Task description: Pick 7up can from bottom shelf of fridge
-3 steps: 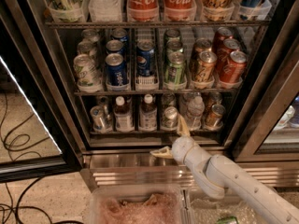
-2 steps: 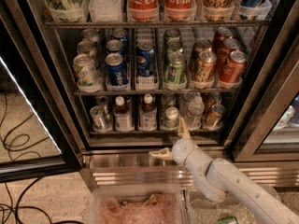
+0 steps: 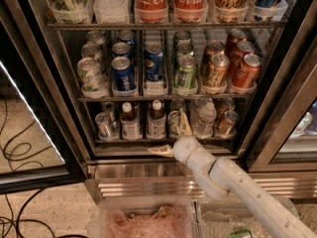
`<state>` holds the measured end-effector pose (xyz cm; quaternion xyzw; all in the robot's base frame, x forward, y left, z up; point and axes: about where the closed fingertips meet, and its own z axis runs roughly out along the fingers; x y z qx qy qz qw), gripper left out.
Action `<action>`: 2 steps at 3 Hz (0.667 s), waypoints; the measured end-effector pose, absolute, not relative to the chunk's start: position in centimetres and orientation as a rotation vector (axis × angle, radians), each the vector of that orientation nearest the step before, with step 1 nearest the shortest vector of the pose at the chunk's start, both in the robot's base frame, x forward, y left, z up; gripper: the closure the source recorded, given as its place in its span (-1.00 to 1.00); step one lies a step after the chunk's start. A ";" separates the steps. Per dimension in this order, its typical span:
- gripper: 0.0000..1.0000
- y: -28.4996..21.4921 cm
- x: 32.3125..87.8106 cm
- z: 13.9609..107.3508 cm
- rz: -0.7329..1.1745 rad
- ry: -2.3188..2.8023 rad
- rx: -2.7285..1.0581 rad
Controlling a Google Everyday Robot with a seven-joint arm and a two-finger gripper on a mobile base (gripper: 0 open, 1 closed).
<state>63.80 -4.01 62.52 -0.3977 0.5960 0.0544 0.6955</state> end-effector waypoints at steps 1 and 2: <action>-1.00 -4.0 63.8 62.5 0.121 1.330 -0.887; -1.00 -5.1 64.0 62.8 0.098 1.333 -0.859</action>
Offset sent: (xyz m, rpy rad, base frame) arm 0.0030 -0.0275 0.0045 0.0188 -0.0198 -0.0765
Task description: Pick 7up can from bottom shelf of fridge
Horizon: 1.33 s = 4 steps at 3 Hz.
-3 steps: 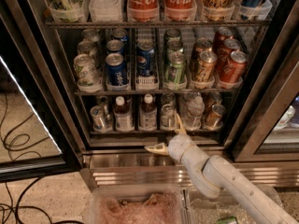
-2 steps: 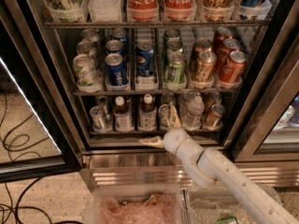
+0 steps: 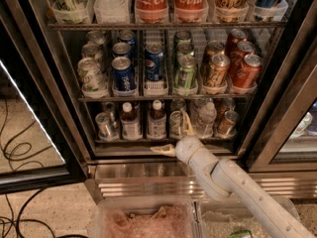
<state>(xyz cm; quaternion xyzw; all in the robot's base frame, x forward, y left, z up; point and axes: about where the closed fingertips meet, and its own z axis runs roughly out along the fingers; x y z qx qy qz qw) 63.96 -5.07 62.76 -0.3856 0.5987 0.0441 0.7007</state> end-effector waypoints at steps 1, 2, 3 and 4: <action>-1.00 -6.7 64.3 63.1 0.041 1.332 -0.817; -1.00 -7.5 64.8 62.9 0.012 1.341 -0.789; -1.00 -7.9 65.3 61.9 0.003 1.370 -0.763; -1.00 -8.2 65.7 61.4 -0.011 1.375 -0.743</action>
Offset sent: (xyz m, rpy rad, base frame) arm 0.0129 -0.0368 -0.0018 0.0048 -0.0386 -0.1436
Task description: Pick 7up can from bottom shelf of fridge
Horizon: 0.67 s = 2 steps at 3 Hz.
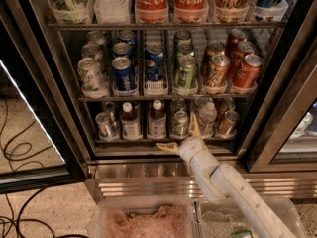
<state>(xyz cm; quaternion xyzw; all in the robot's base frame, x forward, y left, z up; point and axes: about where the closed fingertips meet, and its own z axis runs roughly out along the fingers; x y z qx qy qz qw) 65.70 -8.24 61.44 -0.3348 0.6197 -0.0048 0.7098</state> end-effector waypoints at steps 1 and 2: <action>-1.00 -8.1 67.4 61.8 -0.021 1.340 -0.712; -1.00 -8.4 68.2 61.1 -0.036 1.348 -0.696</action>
Offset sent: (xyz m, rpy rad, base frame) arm 0.0263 -0.0018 0.0034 0.0295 -0.0575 -0.0248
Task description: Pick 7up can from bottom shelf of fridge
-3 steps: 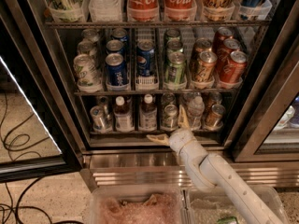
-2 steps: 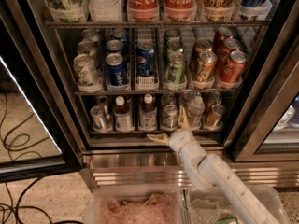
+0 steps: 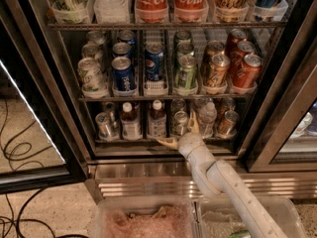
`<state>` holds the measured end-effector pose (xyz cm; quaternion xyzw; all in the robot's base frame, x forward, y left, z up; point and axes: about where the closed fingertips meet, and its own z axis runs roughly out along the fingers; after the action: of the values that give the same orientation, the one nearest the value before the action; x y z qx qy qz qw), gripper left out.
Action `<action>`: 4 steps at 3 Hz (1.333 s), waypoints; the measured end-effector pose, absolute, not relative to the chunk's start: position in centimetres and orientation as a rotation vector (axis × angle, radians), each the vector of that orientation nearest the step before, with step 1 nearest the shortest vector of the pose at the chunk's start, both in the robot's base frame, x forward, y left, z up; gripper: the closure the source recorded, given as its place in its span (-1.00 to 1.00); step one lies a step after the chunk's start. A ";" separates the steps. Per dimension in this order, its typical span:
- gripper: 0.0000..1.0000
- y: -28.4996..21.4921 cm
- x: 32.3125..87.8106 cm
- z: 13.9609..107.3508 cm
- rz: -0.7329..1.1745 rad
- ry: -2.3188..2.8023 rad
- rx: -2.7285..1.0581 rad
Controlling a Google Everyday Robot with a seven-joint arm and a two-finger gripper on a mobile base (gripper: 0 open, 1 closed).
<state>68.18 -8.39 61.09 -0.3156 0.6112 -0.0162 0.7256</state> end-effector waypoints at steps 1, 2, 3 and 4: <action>-1.00 -8.4 68.1 61.1 -0.034 1.350 -0.701; -1.00 -9.3 67.1 60.1 -0.029 1.395 -0.695; -1.00 -9.3 67.1 60.1 -0.029 1.395 -0.695; -0.88 -9.3 67.1 60.1 -0.029 1.394 -0.695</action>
Offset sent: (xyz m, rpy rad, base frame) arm -0.0139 -0.0131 -0.0092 -0.0057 0.0463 -0.0113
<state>67.10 -9.27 60.14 -0.3132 0.6288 -0.0132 0.7116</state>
